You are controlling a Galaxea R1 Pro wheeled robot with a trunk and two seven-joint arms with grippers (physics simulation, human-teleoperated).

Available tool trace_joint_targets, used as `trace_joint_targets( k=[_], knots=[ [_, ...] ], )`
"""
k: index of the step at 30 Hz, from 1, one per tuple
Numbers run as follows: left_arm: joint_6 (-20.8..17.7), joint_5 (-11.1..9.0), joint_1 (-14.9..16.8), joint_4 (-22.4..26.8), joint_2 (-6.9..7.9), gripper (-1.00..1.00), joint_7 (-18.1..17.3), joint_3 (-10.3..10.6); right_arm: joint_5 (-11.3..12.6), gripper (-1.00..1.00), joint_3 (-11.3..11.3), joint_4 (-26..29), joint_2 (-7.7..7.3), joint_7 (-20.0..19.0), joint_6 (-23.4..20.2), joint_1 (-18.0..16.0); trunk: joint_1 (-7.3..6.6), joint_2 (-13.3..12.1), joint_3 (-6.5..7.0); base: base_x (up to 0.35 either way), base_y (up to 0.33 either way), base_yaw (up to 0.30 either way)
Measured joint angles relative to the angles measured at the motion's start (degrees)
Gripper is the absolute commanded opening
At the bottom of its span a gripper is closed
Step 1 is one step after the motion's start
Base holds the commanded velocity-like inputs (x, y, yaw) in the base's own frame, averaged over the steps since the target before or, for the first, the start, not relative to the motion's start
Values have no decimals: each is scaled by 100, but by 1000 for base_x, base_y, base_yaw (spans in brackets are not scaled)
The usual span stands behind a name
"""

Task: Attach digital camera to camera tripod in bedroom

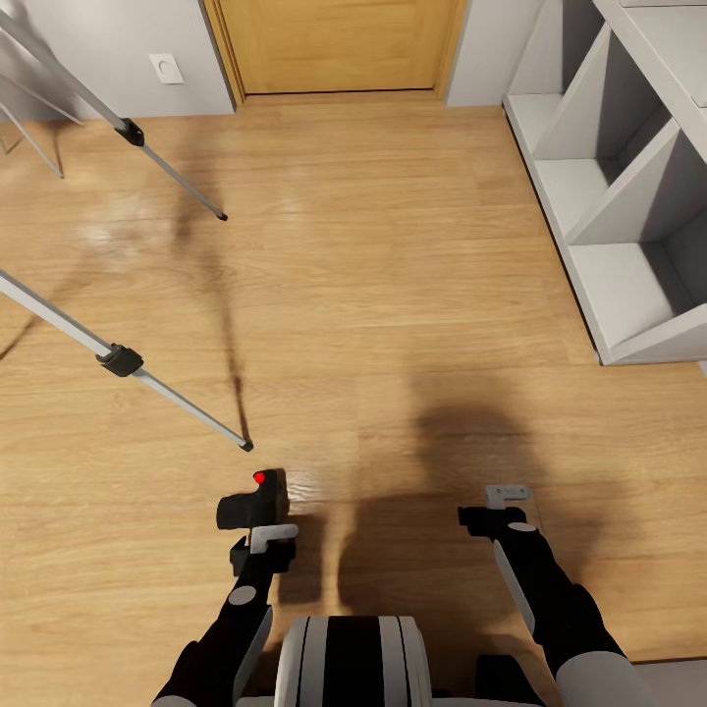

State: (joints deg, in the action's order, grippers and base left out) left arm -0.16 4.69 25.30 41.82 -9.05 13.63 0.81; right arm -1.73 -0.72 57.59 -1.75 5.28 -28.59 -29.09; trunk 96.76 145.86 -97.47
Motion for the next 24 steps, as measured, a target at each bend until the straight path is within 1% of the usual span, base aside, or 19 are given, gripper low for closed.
trace_joint_targets(
  k=[10, 24],
  knots=[
    [146, 1, 125, 14, -1, 100, -2, -2, 3, 100, 1, 0, 0, 0, 0, -2, 0, 0, 0, 0, 0, 0],
    [192, -1, 149, -40, 0, 100, -2, 2, 0, 100, 5, -1, 0, 0, 0, 0, 0, 0, 0, 0, 0, 0]
  ],
)
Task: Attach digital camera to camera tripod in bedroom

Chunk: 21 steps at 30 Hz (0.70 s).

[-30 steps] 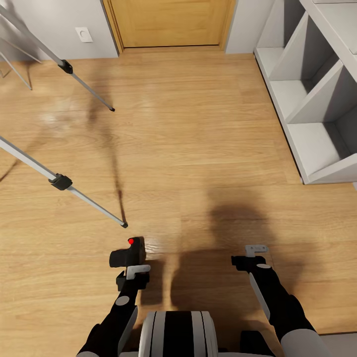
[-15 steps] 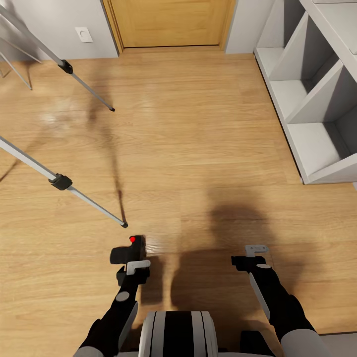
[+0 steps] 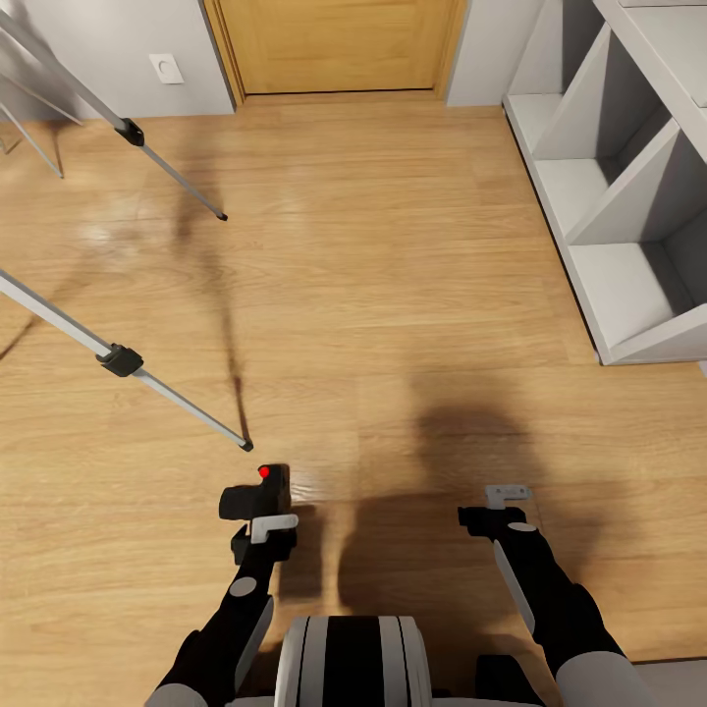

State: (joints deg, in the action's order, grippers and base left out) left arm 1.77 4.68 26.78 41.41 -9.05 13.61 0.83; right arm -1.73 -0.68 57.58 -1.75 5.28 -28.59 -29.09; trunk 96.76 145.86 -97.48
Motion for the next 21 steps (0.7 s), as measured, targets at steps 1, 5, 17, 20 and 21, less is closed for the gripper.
trace_joint_targets(
  k=[1, 5, 17, 20, 21],
  knots=[
    [0, 0, 0, -5, 0, 100, 0, 1, -1, 100, 1, 0, 0, 0, 0, -2, 0, 0, 0, 0, 0, 0],
    [0, 0, 0, -30, 0, -100, 0, -1, -1, 100, -1, 0, 0, 0, 0, -2, 0, 0, 0, 0, 0, 0],
    [7, -15, 0, -32, 5, -100, -1, -1, 3, 100, 0, 0, 0, 0, 0, -3, 0, 0, 0, 0, 0, 0],
    [8, -17, 0, -20, 7, -100, 1, -3, 2, 100, 0, 0, 0, 0, 0, -3, 0, 0, 0, 0, 0, 0],
    [7, -17, 0, 11, 5, -100, 1, -3, 2, 100, 0, 0, 0, 0, 0, -2, 0, 0, 0, 0, 0, 0]
  ],
)
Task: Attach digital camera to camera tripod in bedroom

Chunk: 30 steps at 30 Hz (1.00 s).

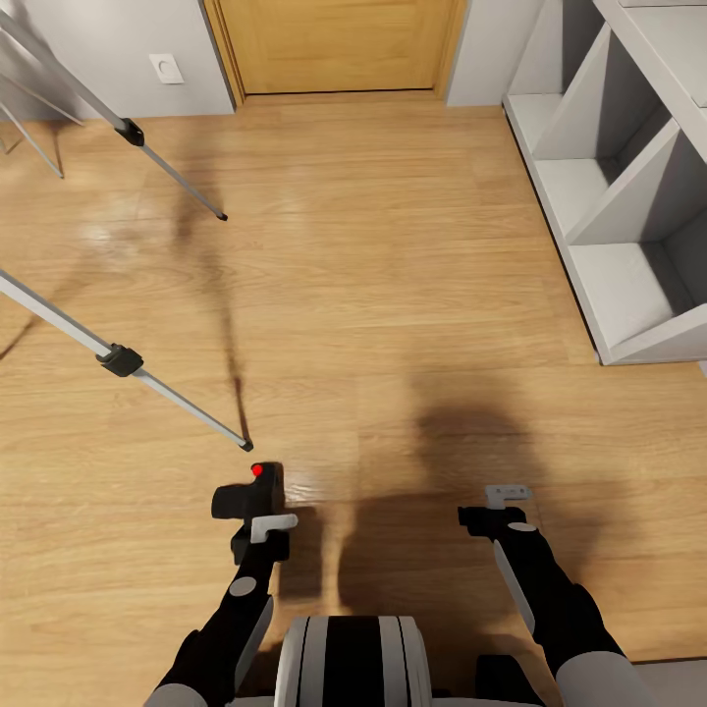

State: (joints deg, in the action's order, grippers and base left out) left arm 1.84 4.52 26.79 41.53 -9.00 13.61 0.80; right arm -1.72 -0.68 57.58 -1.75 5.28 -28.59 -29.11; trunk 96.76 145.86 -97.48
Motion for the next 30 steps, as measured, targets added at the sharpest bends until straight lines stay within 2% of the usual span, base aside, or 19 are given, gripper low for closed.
trace_joint_targets(
  k=[8, 9, 10, 15, 18, 22, 27, 30],
  knots=[
    [-1, 4, 0, 57, -9, -100, 0, 1, 3, 100, -4, 0, 0, 0, 0, -1, 0, 0, 0, 0, 0, 0],
    [-92, -19, -2, 391, -91, -100, 90, 455, 4, 100, -6, 0, -5, 0, 0, -1, 1, 0, 0, 0, 0, 0],
    [-101, 7, 0, 1011, -100, -100, 128, 832, 3, 100, -6, 0, -4, 0, 0, -3, -1, 0, 0, 0, 0, 0],
    [-260, -23, 0, 1367, -100, -100, 541, 1451, -1, 100, -6, 0, -8, -2, 0, -3, 0, 0, 0, 0, 0, 0],
    [-595, -34, 1, 1791, -100, -100, 703, 1798, -2, 100, -6, 0, -8, 0, 1, -4, 0, 0, 1, 0, 0, 0],
    [-958, -44, 1, 2241, -100, -100, 761, 1992, -4, 100, -6, 1, -9, -3, 1, -4, 0, 0, 1, 0, 0, 0],
    [-1282, -65, -2, 2688, -100, -100, 771, 2077, -4, 100, -30, 1, -9, -8, 1, 0, 0, 0, 0, 0, 0, 0],
    [-1927, -320, -5, 3089, -100, -100, 581, 2115, -4, 100, -57, 4, -9, -14, 1, 0, 0, 0, 0, 0, 0, 0]
  ],
)
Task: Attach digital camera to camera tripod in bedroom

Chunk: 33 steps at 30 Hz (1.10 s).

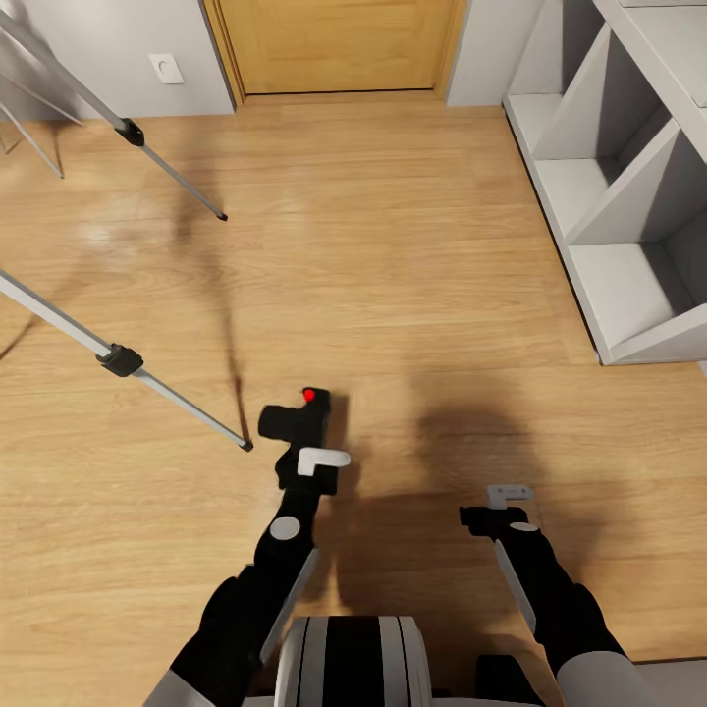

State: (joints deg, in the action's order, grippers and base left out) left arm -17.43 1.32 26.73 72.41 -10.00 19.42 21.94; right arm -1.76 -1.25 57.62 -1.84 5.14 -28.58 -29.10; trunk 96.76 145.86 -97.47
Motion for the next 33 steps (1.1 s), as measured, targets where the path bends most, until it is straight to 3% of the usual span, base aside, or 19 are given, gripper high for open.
trace_joint_targets(
  k=[2, 7, 13, 15, 18, 19, 20, 21, 23, 24, 28, 29, 30, 31, 33],
  knots=[
    [-524, -303, -1, 329, 1, -100, -353, -5, 0, 100, -9, 1, 0, -2, 0, 0, 0, 0, 0, 0, 0, 0],
    [-1493, -681, 7, 942, 76, -100, -1255, -134, 0, 100, -19, 0, 0, -3, 0, -1, 0, 0, 0, 0, 0, 0],
    [-2267, -801, 146, 1261, 206, -100, -1876, -645, -5, 100, -25, 2, 0, -4, 0, -1, 0, 0, 0, 0, 0, 0],
    [-2540, -825, 197, 1313, 330, -100, -2157, -818, -6, 100, -26, 3, 0, -4, 0, -2, 0, 0, 0, 0, 0, 0],
    [-2817, -847, 243, 1350, 596, -100, -2685, -936, -7, 100, -27, 4, 0, -4, 0, -2, 0, 0, 0, 0, 0, 0],
    [-2894, -843, 278, 1359, 760, -100, -3011, -969, -7, 100, -26, 4, 0, -4, 0, -2, 0, 0, 0, 0, 0, 0],
    [-3005, -918, 360, 1372, 1195, -100, -3884, -1073, -13, 100, -22, 4, 0, 1, 0, -4, 0, 0, 0, 0, 0, 0],
    [-2998, -821, 374, 1374, 1326, -100, -4110, -1134, -13, 100, -23, 4, 0, 2, 0, -3, 0, 0, 0, 0, 0, 0],
    [-3018, -867, 395, 1375, 1608, -100, -4704, -1395, -15, 100, -21, 4, 0, 2, 0, -2, 0, 0, 0, 0, 0, 0],
    [-3030, -931, 404, 1377, 1775, -100, -5149, -1640, -15, 100, -20, 4, 0, 0, 0, -1, 0, 0, 0, 0, 0, 0],
    [-3056, -1087, 413, 1374, 2071, -100, -6192, -2228, -19, 100, -24, 4, 0, -7, 0, 1, 0, 0, 0, 0, 0, 0],
    [-3070, -1153, 416, 1374, 2177, -100, -6721, -2477, -21, 100, -24, 4, 0, -9, 0, 1, 0, 0, 0, 0, 0, 0],
    [-3073, -1151, 416, 1373, 2225, -100, -6991, -2594, -21, 100, -23, 4, 0, -9, -2, 2, 0, 0, 0, 0, 0, 0],
    [-3106, -1235, 420, 1385, 2391, -100, -7979, -2880, -22, 100, -24, 4, 0, -7, -2, 0, -1, 0, 0, 0, 0, 0],
    [-3075, -1166, 418, 1385, 2453, -100, -8350, -2980, -23, 100, -24, 4, 0, -5, -1, -2, 0, 0, 0, 0, 0, 0]
  ],
)
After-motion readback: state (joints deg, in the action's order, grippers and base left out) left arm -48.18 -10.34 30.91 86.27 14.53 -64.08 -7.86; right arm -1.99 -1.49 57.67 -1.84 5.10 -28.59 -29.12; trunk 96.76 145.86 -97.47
